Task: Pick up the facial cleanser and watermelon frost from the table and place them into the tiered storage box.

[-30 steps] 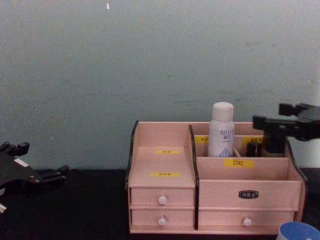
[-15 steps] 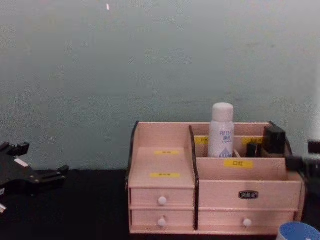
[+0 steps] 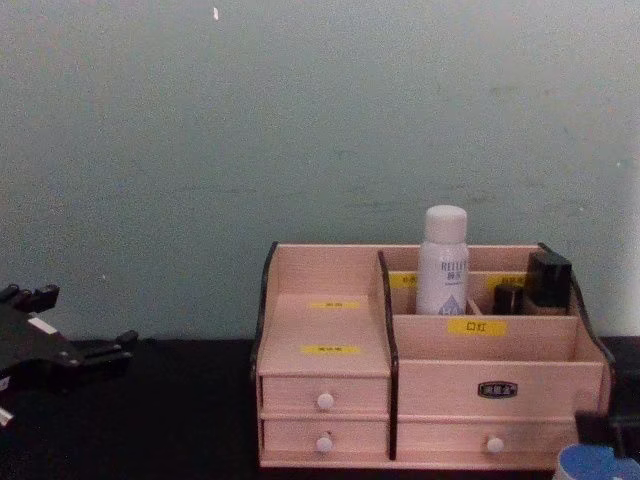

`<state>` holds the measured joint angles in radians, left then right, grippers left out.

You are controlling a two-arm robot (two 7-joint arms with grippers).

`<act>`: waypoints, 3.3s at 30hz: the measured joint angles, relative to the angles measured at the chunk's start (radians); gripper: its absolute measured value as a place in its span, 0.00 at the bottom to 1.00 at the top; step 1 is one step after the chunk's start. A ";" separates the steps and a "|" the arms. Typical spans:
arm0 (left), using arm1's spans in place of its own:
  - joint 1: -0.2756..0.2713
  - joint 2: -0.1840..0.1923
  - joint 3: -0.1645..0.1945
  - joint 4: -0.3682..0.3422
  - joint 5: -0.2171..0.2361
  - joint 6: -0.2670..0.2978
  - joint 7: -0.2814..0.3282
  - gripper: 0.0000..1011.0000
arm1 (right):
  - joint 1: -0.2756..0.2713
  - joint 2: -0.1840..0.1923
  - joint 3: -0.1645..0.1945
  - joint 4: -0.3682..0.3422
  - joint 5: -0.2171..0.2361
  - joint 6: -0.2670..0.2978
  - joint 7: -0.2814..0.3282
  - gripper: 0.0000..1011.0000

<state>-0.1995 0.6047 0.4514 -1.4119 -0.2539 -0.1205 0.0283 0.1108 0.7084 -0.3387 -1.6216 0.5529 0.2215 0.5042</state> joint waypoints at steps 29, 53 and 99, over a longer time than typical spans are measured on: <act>0.000 0.000 0.000 0.000 0.000 0.000 0.000 0.99 | 0.060 -0.015 -0.071 0.079 -0.036 0.074 -0.007 0.99; 0.000 0.000 0.000 0.000 0.000 0.000 0.000 0.99 | 0.070 -0.013 -0.089 0.091 -0.051 0.091 0.001 0.99; 0.000 0.000 0.000 0.000 0.000 0.000 0.000 0.99 | 0.082 -0.001 -0.093 0.078 -0.031 0.039 0.075 0.70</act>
<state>-0.1995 0.6047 0.4514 -1.4120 -0.2539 -0.1205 0.0282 0.1925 0.7071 -0.4318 -1.5437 0.5222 0.2602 0.5790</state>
